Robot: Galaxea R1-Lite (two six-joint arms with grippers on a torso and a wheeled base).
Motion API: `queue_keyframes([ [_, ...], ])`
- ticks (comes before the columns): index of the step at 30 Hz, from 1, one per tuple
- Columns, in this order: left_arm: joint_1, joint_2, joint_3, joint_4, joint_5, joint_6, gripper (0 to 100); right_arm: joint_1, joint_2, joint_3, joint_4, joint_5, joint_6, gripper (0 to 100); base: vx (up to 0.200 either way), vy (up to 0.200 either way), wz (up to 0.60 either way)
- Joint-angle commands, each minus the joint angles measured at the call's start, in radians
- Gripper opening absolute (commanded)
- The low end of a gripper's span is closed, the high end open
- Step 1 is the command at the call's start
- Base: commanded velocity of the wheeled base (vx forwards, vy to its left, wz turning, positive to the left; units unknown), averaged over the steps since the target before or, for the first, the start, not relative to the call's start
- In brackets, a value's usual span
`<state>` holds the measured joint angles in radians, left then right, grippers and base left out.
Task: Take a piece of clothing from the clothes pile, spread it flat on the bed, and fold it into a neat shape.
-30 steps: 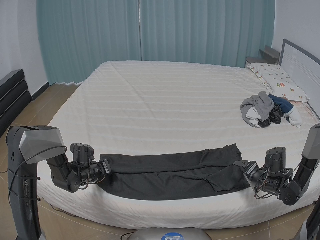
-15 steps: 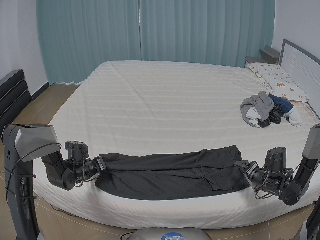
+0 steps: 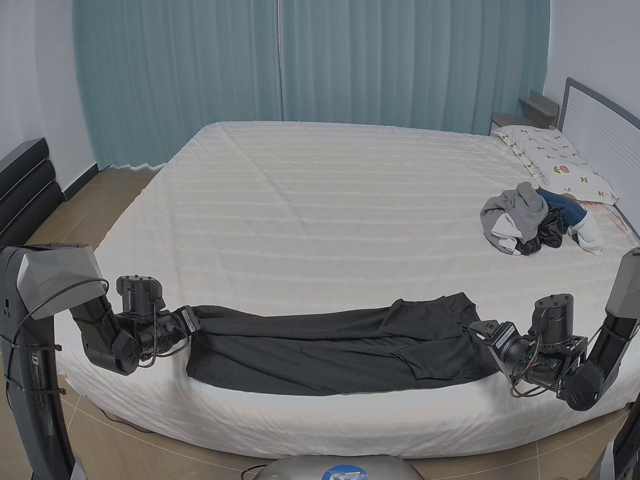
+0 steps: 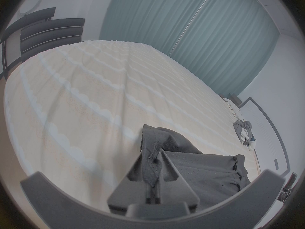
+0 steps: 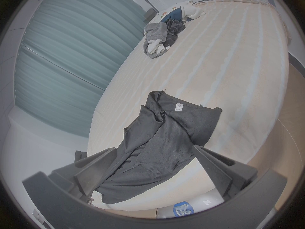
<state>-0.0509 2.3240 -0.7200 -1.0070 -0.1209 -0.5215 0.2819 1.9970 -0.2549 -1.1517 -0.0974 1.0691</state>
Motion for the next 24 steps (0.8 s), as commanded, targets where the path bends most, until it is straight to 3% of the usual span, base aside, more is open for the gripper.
queue_keyframes([
  [1, -0.006, 0.001, 0.001, -0.001, 0.0, 0.0, 0, 0.0, 0.0, 0.0, 0.0, 0.001, 0.0, 100, 0.0, 0.0, 0.0],
  [24, -0.043, 0.049, -0.009, -0.004, 0.013, 0.001, 0, 0.002, 0.008, 0.0, 0.0, 0.001, 0.002, 100, 0.0, 0.0, 0.0],
])
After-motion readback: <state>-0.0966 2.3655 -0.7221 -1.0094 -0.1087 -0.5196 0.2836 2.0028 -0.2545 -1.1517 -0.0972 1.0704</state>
